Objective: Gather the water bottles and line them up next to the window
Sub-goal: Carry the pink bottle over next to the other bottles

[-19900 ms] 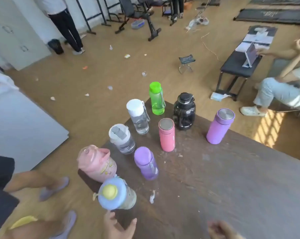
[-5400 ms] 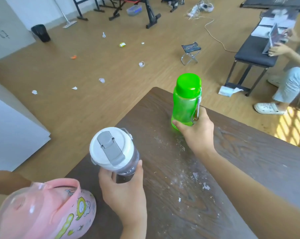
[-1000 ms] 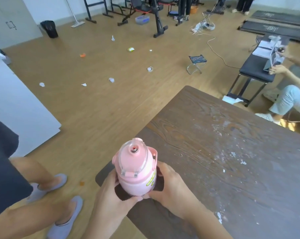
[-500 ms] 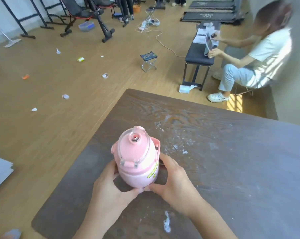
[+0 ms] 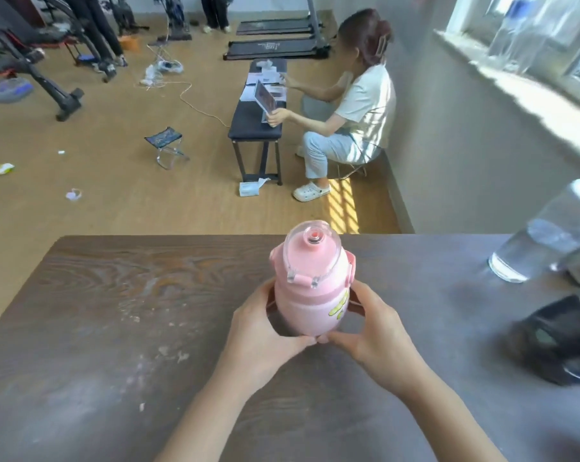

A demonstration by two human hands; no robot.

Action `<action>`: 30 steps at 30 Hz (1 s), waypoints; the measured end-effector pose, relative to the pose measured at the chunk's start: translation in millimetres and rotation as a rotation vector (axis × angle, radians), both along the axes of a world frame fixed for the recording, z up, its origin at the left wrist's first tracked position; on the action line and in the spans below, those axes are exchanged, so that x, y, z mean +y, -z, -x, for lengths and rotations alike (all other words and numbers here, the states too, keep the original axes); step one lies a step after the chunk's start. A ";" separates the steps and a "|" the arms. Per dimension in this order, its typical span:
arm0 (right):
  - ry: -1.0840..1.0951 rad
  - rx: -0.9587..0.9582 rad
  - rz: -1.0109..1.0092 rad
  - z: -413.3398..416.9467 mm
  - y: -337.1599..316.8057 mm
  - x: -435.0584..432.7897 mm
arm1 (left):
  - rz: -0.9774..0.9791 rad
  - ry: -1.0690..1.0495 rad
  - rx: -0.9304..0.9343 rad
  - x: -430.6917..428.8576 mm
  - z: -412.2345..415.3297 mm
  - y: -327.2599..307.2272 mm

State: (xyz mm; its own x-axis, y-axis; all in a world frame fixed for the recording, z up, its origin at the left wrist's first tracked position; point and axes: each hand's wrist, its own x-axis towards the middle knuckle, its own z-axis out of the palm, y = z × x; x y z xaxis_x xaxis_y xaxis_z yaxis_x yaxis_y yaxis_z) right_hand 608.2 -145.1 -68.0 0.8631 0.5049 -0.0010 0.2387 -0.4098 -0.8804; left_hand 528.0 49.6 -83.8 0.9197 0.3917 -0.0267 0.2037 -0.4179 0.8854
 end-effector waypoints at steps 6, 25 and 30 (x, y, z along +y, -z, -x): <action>0.147 -0.025 -0.014 -62.8 7.1 -66.8 | -0.037 0.139 0.001 -61.1 -95.8 8.0; 0.362 0.117 -0.081 -152.0 34.5 -138.7 | -0.053 0.278 0.072 -138.2 -216.0 12.5; 0.380 0.127 -0.088 -154.5 43.0 -140.6 | -0.071 0.279 0.084 -139.3 -219.0 17.5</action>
State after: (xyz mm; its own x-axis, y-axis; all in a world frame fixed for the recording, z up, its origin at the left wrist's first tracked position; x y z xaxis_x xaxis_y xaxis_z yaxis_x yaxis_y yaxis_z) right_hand 762.7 -285.7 -111.0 0.9840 0.1530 -0.0910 -0.0284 -0.3696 -0.9288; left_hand 747.0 -89.7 -101.3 0.9878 0.1280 -0.0889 0.1438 -0.5287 0.8365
